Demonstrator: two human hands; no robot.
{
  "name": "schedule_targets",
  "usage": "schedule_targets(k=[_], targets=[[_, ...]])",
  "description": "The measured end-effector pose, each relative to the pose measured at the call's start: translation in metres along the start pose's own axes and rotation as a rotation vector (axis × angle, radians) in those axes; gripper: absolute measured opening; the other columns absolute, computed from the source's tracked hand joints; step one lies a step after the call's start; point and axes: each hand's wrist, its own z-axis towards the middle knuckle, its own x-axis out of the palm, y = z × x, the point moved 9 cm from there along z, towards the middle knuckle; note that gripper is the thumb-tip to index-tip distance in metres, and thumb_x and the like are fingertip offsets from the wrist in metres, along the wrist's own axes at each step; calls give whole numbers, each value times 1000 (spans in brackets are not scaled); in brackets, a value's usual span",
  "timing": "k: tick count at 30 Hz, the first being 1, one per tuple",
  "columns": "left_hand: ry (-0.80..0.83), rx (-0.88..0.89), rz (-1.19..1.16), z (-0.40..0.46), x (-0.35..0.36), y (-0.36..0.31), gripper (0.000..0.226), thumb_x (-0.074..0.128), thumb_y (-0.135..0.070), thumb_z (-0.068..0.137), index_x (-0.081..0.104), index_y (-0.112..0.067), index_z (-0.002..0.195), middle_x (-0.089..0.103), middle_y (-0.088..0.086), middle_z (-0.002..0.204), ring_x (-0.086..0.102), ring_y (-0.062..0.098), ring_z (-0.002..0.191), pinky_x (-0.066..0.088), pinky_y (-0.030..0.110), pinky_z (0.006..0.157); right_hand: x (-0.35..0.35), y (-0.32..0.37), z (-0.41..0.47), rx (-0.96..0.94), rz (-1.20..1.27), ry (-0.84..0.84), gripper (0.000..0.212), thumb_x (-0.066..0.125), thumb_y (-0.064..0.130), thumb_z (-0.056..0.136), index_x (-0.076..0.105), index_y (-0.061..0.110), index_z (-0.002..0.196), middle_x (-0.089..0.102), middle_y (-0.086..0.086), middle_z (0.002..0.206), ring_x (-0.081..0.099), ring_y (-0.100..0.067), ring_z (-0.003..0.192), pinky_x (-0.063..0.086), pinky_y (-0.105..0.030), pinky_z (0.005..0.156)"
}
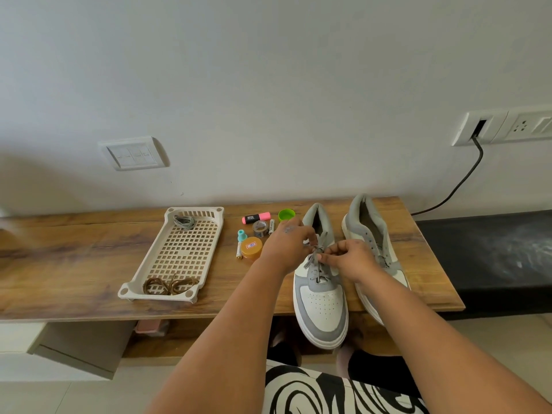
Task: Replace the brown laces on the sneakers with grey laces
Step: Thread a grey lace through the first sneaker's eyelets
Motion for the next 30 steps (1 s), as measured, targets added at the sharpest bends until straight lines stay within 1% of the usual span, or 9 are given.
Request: schedule_targets(k=[4, 8, 10, 13, 15, 17, 19, 26, 30], targets=[[14, -13, -17, 2, 2, 5, 16, 62, -27, 95, 67, -21, 108, 49, -6, 103, 45, 17, 108, 38, 28, 81, 11, -11, -6, 166, 325, 67, 8, 74, 8, 84, 70, 5, 90, 69, -2, 79, 62, -5, 60, 46, -18, 48], [14, -23, -37, 3, 3, 8, 15, 63, -28, 94, 68, -21, 106, 49, -7, 99, 44, 14, 102, 35, 27, 78, 13, -13, -1, 157, 289, 71, 16, 75, 22, 85, 71, 7, 89, 69, -5, 82, 60, -14, 72, 44, -24, 56], [8, -25, -38, 2, 2, 9, 15, 63, -29, 94, 68, -22, 105, 48, -8, 98, 43, 13, 100, 34, 27, 76, 12, -12, 0, 129, 279, 54, 18, 77, 22, 83, 71, 5, 89, 70, -6, 84, 62, -16, 76, 47, -24, 59], [-8, -22, -12, 2, 0, 9, 15, 63, -31, 94, 68, -22, 104, 45, -8, 97, 44, 14, 102, 35, 28, 75, 8, -6, 1, 77, 180, 100, 17, 78, 18, 82, 68, 4, 86, 67, -2, 76, 59, -7, 65, 45, -16, 52], [-9, -13, -2, 2, -1, 8, 16, 63, -32, 94, 68, -22, 105, 43, -8, 97, 42, 14, 103, 35, 28, 77, 2, -1, 4, 27, 59, 130, 17, 80, 21, 80, 69, 8, 81, 67, 0, 76, 61, -9, 71, 50, -20, 64], [-15, -3, 4, 2, -1, 6, 16, 63, -33, 93, 68, -22, 104, 42, -8, 97, 42, 14, 105, 36, 29, 78, -5, 0, 7, 5, -50, 116, 17, 84, 26, 75, 71, 15, 75, 70, 1, 79, 64, -16, 83, 52, -33, 80], [-19, -3, 9, 2, -2, 6, 16, 63, -33, 93, 68, -23, 104, 42, -8, 98, 42, 15, 106, 38, 29, 79, -9, 1, 8, -4, -77, 110, 15, 85, 27, 74, 73, 18, 73, 71, 1, 80, 65, -18, 86, 52, -39, 86], [14, -12, -5, 2, 3, 9, 16, 63, -33, 94, 67, -23, 106, 47, -6, 101, 45, 19, 109, 42, 32, 84, -6, -2, 8, 23, -53, 109, 13, 78, 31, 81, 75, 18, 84, 73, 1, 91, 64, -17, 95, 48, -40, 94], [25, -17, -4, 3, 4, 9, 16, 62, -32, 94, 67, -24, 107, 50, -4, 104, 45, 19, 110, 41, 31, 84, -2, 0, 5, 40, 2, 98, 19, 82, 27, 77, 75, 11, 85, 74, -4, 95, 64, -17, 93, 48, -34, 86]])
